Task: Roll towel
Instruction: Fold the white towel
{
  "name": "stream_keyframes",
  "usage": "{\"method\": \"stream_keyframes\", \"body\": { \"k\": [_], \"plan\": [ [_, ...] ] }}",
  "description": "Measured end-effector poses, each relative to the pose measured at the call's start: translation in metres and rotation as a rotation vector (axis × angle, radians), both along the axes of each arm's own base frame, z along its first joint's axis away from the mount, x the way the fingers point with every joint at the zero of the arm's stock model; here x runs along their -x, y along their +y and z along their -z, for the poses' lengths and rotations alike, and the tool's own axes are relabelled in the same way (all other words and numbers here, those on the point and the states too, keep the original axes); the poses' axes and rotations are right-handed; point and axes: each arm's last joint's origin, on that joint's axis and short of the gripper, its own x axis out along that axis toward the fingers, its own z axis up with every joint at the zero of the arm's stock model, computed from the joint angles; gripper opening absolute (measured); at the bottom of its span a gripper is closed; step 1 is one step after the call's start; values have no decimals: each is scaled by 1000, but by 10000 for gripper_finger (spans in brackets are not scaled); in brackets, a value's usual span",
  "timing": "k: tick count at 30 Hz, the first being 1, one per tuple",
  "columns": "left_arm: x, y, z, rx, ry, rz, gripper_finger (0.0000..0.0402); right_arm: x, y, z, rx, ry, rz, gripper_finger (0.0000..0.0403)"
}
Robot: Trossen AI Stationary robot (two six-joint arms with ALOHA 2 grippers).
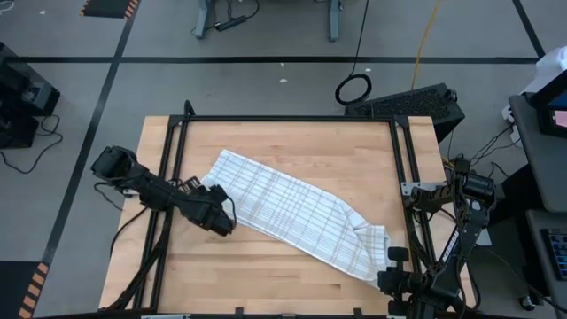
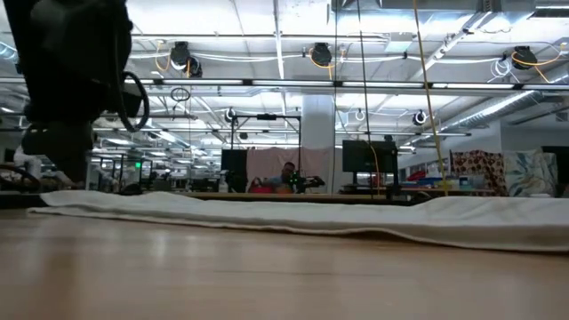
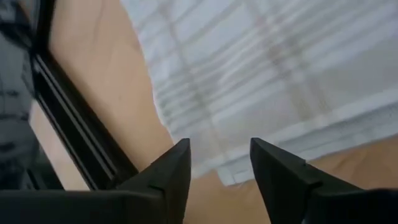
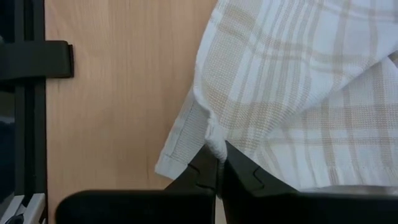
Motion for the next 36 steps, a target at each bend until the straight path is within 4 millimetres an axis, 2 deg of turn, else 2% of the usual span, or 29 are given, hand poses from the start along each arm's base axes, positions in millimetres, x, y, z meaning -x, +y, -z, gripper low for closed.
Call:
{"method": "stream_keyframes", "body": {
  "k": [4, 7, 14, 18, 23, 32, 36],
  "plan": [
    [6, 14, -2, -34, 23, -230, 168, 0, 0, 0, 4, 1, -9, 0],
    [6, 23, -2, 14, 54, -333, 168, 0, 0, 0, 5, 1, -9, 0],
    [2, 50, 6, 109, 95, -346, 185, 0, 0, 0, 3, 1, -7, 0],
    [3, 58, 7, 124, 110, -382, 204, 0, 0, 0, 3, 1, -7, 0],
    [-2, 63, 10, 194, 91, -346, 221, 0, 0, 0, 3, 4, -9, 0],
    [-2, 70, 12, 228, 96, -359, 190, 0, 0, 0, 7, 6, -22, 0],
    [7, 75, 25, 262, 110, -376, 177, 0, 0, 0, 7, 6, -23, 0]
  ]
}}
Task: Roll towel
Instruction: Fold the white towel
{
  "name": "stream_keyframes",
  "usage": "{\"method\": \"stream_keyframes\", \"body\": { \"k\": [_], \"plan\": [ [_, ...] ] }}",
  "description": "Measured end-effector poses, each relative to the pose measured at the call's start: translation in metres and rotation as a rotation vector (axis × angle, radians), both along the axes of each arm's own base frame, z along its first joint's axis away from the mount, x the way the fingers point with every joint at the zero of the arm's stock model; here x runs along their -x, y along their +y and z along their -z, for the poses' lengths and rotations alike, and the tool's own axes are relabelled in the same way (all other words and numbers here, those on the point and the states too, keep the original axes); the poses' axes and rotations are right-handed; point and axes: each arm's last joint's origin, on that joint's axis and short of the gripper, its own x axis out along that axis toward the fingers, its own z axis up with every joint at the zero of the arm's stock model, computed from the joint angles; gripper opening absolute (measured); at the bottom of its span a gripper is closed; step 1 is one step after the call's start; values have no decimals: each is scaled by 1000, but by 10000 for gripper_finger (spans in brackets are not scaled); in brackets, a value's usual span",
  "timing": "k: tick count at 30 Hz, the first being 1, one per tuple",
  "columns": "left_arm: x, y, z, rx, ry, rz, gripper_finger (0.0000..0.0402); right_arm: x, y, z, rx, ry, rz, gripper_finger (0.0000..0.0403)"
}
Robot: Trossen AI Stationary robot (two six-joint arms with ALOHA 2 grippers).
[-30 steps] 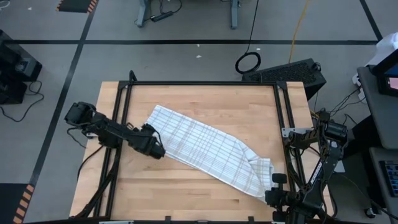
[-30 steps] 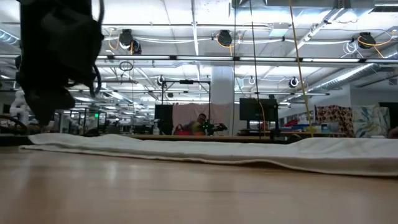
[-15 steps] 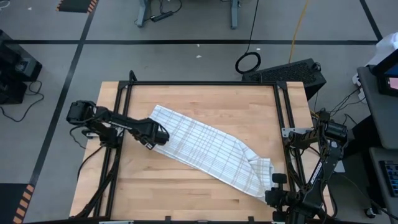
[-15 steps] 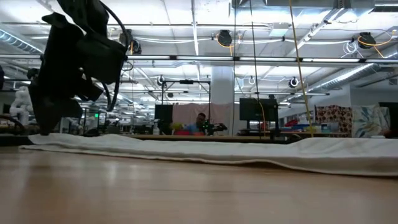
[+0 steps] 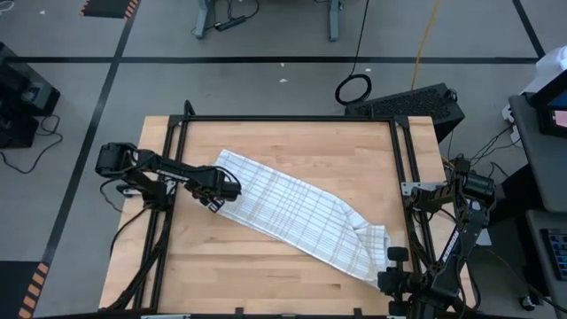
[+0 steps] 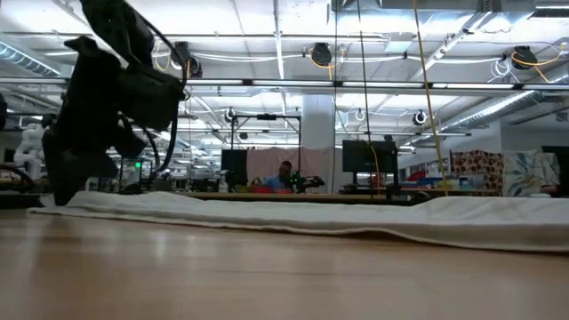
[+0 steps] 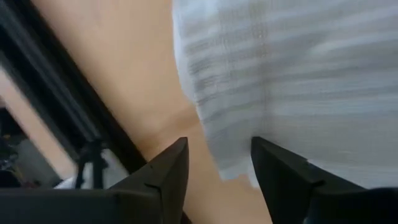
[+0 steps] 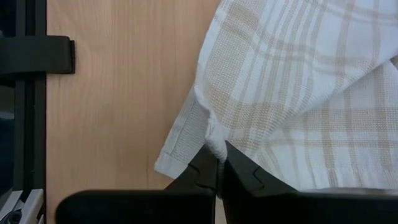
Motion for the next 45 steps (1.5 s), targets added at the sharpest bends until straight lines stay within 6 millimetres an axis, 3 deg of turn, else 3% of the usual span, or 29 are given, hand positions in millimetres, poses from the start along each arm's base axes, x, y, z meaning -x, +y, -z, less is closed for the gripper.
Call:
{"method": "stream_keyframes", "body": {
  "k": [7, 13, 18, 28, 38, 45],
  "plan": [
    [9, 0, 11, 9, 2, 10, 153, 0, 0, 0, 3, -5, 0, 0],
    [3, -8, 5, -8, -11, 37, 70, 0, 0, 0, 2, -3, 0, 0],
    [0, -15, -13, -13, -12, 75, 8, 0, 0, 0, 2, -3, 0, 0],
    [0, -31, -60, 28, -186, 115, 10, 2, -1, -8, 18, 57, 23, 0],
    [14, -46, -80, 119, -308, 172, 10, 11, 10, -41, 43, 70, 14, 0],
    [16, -58, -92, 203, -491, 218, 10, 25, 16, -40, 5, 177, -25, 0]
  ]
}}
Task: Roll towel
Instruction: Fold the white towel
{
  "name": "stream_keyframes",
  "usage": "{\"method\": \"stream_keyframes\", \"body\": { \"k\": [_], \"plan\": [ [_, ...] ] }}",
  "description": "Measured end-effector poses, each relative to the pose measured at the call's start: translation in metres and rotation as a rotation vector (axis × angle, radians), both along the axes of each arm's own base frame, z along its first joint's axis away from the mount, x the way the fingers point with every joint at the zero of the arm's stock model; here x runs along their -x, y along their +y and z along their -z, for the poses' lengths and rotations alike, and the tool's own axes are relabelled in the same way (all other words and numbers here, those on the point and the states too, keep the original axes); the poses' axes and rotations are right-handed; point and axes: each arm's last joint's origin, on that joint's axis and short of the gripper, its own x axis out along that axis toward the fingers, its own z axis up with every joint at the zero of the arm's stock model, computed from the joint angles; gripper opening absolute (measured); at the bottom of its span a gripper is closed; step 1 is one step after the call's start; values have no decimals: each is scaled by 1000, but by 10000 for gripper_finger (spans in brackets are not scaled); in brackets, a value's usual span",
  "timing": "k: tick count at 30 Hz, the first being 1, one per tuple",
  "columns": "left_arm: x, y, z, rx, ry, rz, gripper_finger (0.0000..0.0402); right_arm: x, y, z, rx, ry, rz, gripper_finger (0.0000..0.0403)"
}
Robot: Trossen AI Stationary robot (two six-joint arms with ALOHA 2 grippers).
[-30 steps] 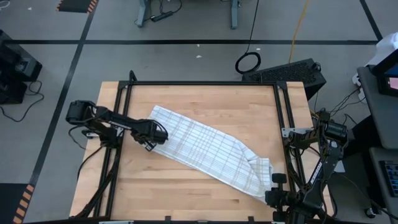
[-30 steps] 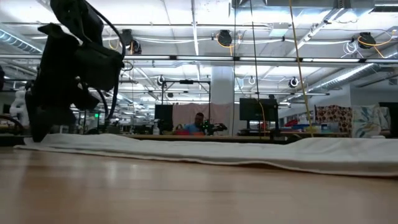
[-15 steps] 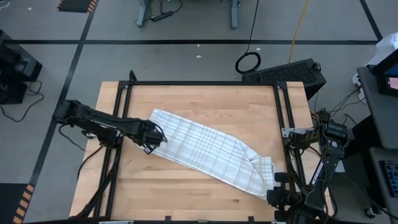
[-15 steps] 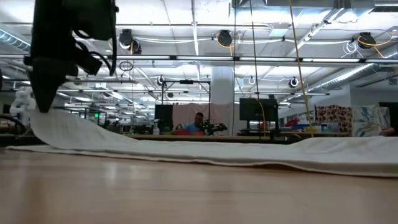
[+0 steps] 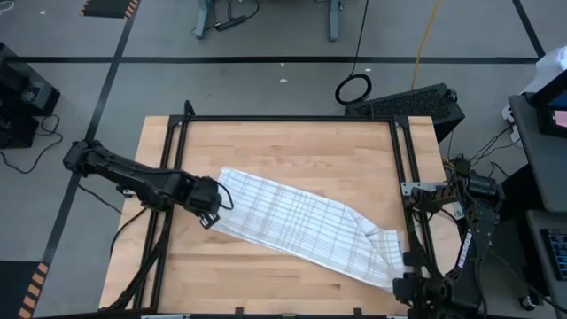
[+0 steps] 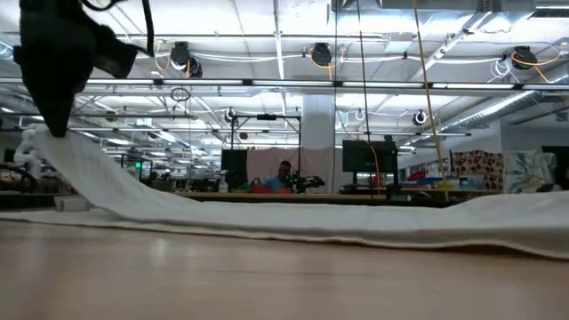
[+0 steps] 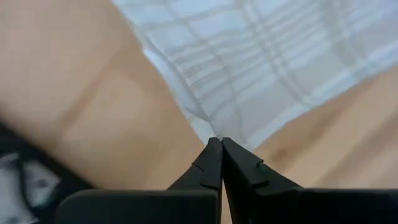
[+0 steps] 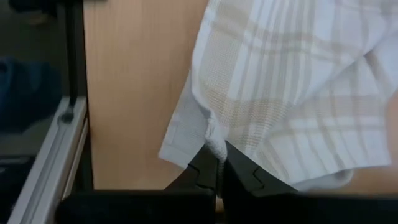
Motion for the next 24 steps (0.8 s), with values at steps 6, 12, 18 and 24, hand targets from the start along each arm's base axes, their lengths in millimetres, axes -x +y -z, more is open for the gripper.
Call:
{"method": "stream_keyframes", "body": {
  "k": [6, 12, 18, 24],
  "plan": [
    [-5, -13, 0, 41, -62, 58, 10, 4, 2, 1, -15, 33, 3, 0],
    [-11, -21, 0, 58, -128, 91, 42, 5, 1, 1, -2, 36, 5, 0],
    [-5, -26, 1, 61, -88, 122, 128, 5, 0, 1, 4, 36, 5, 0],
    [-7, -19, 0, -158, -162, 60, 180, 5, -1, 1, 25, 20, 4, 0]
  ]
}}
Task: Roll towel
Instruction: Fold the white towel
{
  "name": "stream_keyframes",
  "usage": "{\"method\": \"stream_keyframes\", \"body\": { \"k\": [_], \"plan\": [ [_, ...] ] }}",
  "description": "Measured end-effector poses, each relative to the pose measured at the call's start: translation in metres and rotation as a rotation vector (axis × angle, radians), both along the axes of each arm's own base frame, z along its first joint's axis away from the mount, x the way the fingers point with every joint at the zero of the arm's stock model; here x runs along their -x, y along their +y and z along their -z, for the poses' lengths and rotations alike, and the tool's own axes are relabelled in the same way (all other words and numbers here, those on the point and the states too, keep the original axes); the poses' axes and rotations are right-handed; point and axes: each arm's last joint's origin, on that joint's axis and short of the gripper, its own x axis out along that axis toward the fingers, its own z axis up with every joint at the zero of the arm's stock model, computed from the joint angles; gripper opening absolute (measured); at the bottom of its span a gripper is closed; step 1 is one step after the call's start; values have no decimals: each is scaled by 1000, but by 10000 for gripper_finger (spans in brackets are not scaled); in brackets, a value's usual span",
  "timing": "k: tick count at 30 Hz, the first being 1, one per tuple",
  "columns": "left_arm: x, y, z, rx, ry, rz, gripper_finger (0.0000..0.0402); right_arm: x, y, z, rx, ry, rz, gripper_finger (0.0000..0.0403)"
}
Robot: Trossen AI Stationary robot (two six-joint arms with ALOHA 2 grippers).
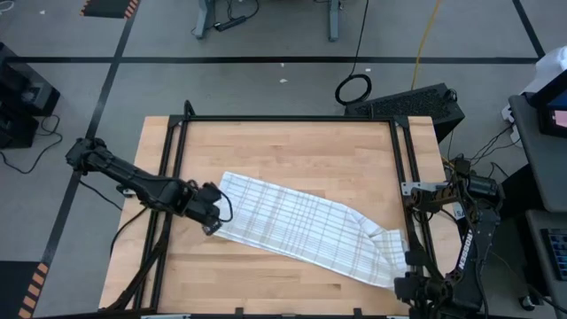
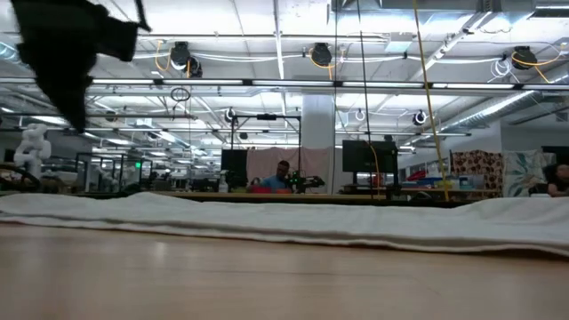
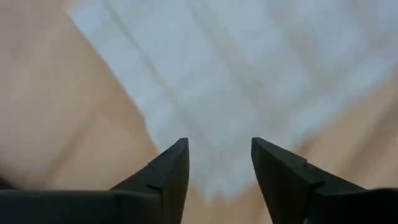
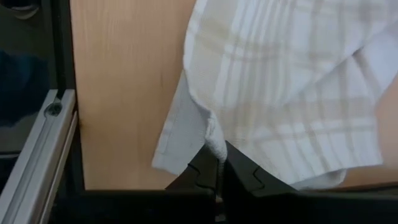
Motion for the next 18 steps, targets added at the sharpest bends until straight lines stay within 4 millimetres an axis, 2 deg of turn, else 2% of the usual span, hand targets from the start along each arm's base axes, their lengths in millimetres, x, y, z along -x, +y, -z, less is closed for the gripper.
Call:
{"method": "stream_keyframes", "body": {
  "k": [4, 9, 12, 14, 18],
  "plan": [
    [-16, 4, 8, -104, -159, -89, 182, -2, -1, 0, 17, -58, -4, 0],
    [-45, 15, 45, -146, -197, -103, 182, -2, -1, 0, 18, -62, 0, 0],
    [-58, 21, 78, -93, -76, -67, 182, -2, -1, 0, 13, -57, 14, 0],
    [-58, 26, 97, -108, 39, -81, 182, -1, 0, 0, 9, -55, 24, 0],
    [-62, 36, 115, -153, 148, -127, 182, -2, 0, 0, 6, -54, 20, 0]
  ]
}}
